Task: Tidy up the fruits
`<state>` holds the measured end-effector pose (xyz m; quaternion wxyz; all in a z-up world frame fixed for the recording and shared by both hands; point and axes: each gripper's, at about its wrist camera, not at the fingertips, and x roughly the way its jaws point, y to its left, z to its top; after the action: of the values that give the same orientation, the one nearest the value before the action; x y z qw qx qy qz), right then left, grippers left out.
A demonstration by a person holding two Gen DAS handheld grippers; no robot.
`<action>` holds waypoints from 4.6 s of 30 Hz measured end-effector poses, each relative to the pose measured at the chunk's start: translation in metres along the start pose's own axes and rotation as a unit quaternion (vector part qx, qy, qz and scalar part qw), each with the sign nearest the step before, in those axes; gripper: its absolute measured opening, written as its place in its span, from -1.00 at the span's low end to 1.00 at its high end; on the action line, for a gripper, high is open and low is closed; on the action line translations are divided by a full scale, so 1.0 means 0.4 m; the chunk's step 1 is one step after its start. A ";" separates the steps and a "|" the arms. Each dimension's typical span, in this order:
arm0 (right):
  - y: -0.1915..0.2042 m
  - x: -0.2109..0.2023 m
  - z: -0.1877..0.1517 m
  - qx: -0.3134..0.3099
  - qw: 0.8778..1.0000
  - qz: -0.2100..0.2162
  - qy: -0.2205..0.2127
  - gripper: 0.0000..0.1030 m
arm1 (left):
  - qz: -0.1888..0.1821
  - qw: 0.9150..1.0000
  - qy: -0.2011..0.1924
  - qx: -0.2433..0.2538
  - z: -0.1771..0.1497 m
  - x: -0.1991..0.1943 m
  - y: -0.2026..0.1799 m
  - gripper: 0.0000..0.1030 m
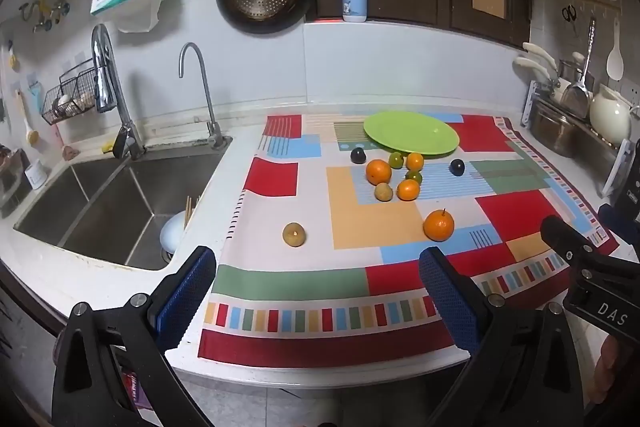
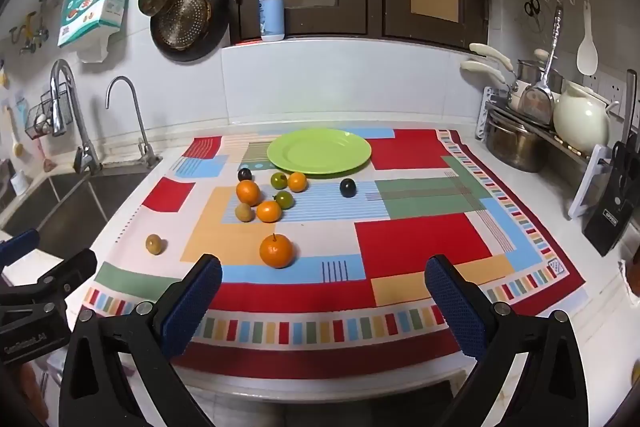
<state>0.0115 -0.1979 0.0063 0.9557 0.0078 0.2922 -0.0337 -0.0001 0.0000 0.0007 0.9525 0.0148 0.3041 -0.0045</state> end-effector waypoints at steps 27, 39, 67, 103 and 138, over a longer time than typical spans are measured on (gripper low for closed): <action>0.009 -0.003 0.002 -0.004 1.000 0.013 -0.002 0.99 | -0.002 1.000 -0.009 0.001 0.006 -0.006 0.004 1.00; 0.012 -0.012 0.005 -0.010 1.000 0.017 -0.007 0.99 | 0.000 1.000 -0.011 0.000 0.004 -0.014 -0.001 1.00; 0.017 -0.017 0.010 -0.015 1.000 0.023 -0.007 0.99 | 0.002 1.000 -0.014 0.000 0.010 -0.023 0.012 1.00; 0.070 0.119 0.015 -0.020 0.998 0.049 0.037 0.98 | 0.009 1.000 0.009 0.022 0.014 0.109 0.044 0.85; 0.126 0.447 -0.006 0.023 0.981 0.036 0.190 0.09 | -0.078 0.982 0.165 0.038 0.017 0.478 0.100 -0.26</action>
<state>0.1614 -0.1583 -0.0958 0.8829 0.0462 0.4673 -0.0041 0.1602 0.0399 -0.1035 0.8846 0.0281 0.4571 -0.0880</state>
